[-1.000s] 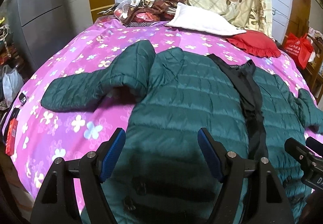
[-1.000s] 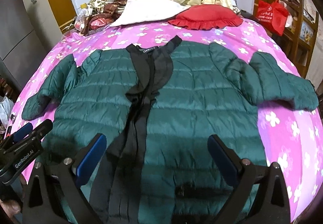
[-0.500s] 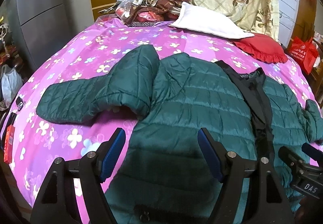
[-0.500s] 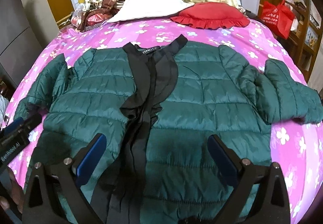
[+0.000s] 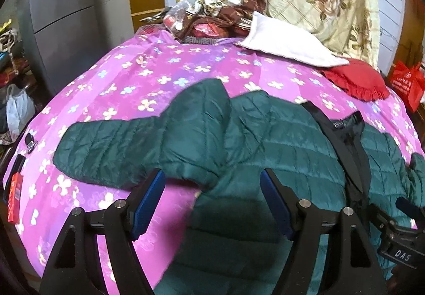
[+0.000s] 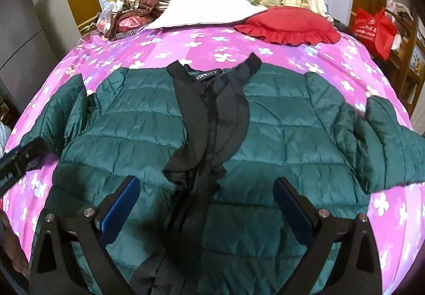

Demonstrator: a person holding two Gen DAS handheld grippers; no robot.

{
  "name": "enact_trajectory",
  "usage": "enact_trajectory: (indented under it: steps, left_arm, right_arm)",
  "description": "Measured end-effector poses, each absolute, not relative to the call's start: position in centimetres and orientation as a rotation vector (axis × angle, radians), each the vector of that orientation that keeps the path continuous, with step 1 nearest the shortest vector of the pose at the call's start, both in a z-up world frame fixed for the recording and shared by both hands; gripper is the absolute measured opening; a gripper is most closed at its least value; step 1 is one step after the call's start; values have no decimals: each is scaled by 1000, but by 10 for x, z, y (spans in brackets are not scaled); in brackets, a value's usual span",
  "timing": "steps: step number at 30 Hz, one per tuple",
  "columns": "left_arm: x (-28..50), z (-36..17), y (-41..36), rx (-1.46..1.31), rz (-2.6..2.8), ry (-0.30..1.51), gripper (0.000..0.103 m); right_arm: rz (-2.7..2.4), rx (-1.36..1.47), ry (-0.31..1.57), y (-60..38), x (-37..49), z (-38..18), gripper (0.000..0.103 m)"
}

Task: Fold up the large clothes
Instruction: 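Move the left gripper to the sleeve cuff nearest it and grasp it, then lift the held sleeve with the left gripper and lay it across the jacket body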

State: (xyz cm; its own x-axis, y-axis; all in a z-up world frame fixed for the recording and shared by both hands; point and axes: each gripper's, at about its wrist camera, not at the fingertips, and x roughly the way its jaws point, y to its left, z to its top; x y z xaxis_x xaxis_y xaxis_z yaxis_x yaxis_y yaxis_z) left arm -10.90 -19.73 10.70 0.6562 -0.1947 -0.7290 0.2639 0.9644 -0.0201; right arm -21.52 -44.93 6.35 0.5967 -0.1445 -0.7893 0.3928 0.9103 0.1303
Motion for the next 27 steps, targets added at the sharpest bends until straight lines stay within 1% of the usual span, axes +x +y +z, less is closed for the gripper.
enact_trajectory:
  steps: [10, 16, 19, 24, 27]
  left_arm:
    - [-81, 119, -153, 73, -158, 779, 51]
    - [-60, 116, -105, 51, -64, 776, 51]
    - [-42, 108, -68, -7, -14, 793, 51]
    - [-5, 72, 1, -153, 83, 905, 51]
    - [6, 56, 30, -254, 139, 912, 51]
  right_arm:
    - [-294, 293, 893, -444, -204, 59, 102]
    - [-299, 293, 900, -446, -202, 58, 102]
    - [-300, 286, 907, -447, -202, 57, 102]
    - [-291, 290, 917, -447, -206, 54, 102]
    - [-291, 286, 922, -446, -208, 52, 102]
